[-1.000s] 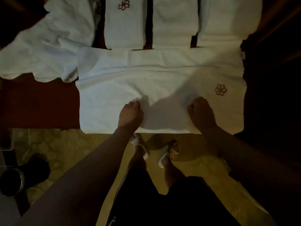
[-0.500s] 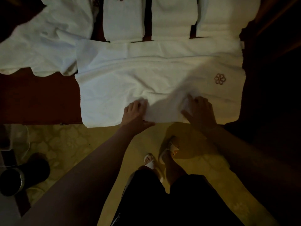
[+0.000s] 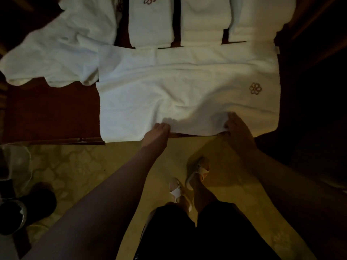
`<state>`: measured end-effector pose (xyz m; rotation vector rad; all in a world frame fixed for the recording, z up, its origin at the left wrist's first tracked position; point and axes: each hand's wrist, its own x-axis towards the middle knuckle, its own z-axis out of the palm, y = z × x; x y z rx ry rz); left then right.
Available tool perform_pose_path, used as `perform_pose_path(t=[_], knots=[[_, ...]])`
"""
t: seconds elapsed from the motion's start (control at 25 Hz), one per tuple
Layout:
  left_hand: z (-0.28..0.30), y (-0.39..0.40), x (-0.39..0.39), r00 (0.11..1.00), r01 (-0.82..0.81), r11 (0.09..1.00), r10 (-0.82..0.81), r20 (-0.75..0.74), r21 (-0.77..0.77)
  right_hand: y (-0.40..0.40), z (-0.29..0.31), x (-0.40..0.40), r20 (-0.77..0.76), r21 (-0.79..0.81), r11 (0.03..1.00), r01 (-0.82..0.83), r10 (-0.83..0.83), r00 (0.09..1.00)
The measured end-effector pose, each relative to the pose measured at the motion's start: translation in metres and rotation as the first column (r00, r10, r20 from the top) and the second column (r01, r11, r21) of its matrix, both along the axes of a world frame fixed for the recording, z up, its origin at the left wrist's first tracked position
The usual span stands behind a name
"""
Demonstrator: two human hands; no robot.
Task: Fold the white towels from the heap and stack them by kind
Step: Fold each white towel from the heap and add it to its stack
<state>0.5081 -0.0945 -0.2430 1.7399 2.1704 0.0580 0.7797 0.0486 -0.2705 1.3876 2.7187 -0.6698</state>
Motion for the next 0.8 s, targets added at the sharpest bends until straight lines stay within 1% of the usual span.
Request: perform_pose_path(t=[0.08,0.16,0.24,0.32,0.4,0.52,0.6,0.72,0.8], knots=[[0.005,-0.008,0.005,1.0,-0.022,1.0,0.022,0.016,-0.006,-0.007,0.011,0.009,0.028,0.089,0.996,0.006,-0.009,1.0],[0.01,-0.015,0.011,0.996,-0.022,1.0,0.021,0.092,0.005,-0.02,0.024,0.017,0.098,0.121,0.991,0.047,-0.059,0.993],[0.016,-0.019,0.014,0.99,-0.034,0.999,0.034,0.135,0.002,-0.032,0.032,0.02,0.168,0.098,0.981,0.167,-0.182,0.969],[0.021,-0.02,0.017,0.993,-0.036,0.999,0.037,0.111,-0.005,-0.043,0.034,0.022,0.218,0.056,0.947,0.316,-0.32,0.922],[0.031,-0.022,0.022,0.996,-0.026,0.999,0.024,0.084,0.021,-0.051,0.038,0.023,0.165,0.022,0.912,0.41,-0.408,0.898],[0.044,-0.025,0.028,0.998,-0.044,0.995,0.039,0.053,0.086,-0.055,0.043,0.026,0.023,-0.024,0.863,0.504,-0.504,0.864],[0.052,-0.023,0.028,0.997,-0.076,0.996,0.075,0.029,0.054,-0.053,0.05,0.03,-0.036,-0.017,0.838,0.545,-0.545,0.837],[0.059,-0.019,0.021,0.992,-0.122,0.992,0.122,0.006,0.015,-0.049,0.063,0.034,-0.045,0.018,0.844,0.535,-0.534,0.844],[0.066,-0.015,0.018,0.993,-0.12,0.993,0.119,0.015,0.023,-0.045,0.073,0.035,0.004,0.032,0.847,0.531,-0.531,0.847]])
